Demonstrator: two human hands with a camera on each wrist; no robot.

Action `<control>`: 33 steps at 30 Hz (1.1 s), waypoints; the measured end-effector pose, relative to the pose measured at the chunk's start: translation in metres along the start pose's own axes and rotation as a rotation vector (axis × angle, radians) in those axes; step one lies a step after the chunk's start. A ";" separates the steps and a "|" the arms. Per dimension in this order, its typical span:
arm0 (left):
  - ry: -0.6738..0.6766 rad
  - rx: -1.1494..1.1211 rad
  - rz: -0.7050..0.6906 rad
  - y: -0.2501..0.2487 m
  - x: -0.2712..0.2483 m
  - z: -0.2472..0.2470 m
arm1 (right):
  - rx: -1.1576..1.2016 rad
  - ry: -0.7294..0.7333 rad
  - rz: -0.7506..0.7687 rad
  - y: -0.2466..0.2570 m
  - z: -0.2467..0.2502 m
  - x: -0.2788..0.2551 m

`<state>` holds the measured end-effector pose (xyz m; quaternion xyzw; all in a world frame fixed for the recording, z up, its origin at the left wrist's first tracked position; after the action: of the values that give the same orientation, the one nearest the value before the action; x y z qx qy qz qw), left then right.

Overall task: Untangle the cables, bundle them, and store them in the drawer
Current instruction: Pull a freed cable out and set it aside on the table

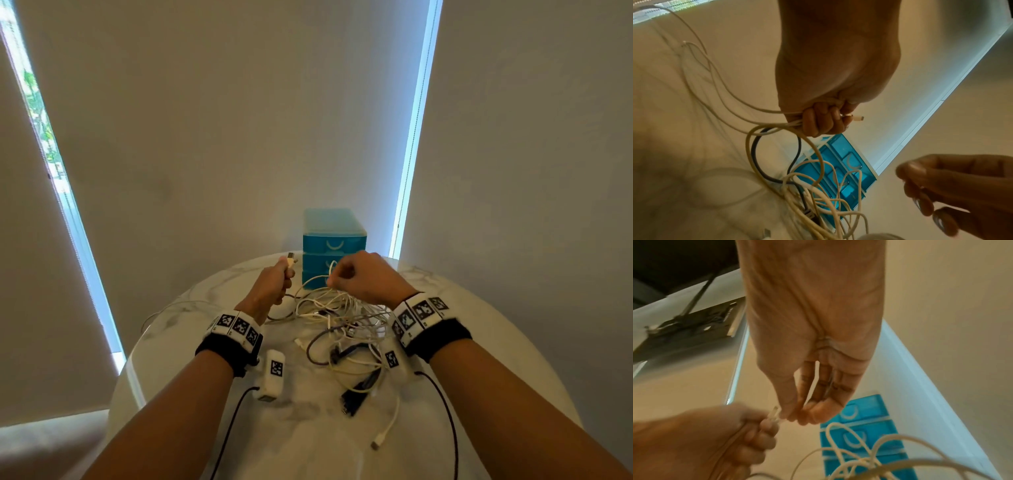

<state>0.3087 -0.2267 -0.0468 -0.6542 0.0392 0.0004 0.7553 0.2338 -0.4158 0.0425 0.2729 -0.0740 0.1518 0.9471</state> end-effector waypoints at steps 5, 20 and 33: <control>-0.001 -0.068 -0.015 -0.009 -0.001 0.009 | -0.323 0.327 0.070 0.025 -0.091 0.007; 0.048 -0.101 0.003 -0.011 -0.014 -0.003 | 0.026 0.013 -0.159 -0.056 -0.047 0.031; 0.024 -0.078 -0.075 -0.034 -0.021 -0.003 | 0.858 -0.469 0.059 0.001 0.096 0.034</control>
<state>0.2889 -0.2331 -0.0123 -0.6841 0.0237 -0.0340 0.7282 0.2599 -0.4582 0.1307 0.6633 -0.2238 0.1300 0.7022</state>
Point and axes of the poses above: each hand's wrist, its own x-axis towards the middle knuckle, its own z-axis out of the back of the hand, y = z × x, the point moved 9 cm from there along x, towards the middle knuckle, and after that the axes turned 2 degrees about y, right-handed, at the moved point
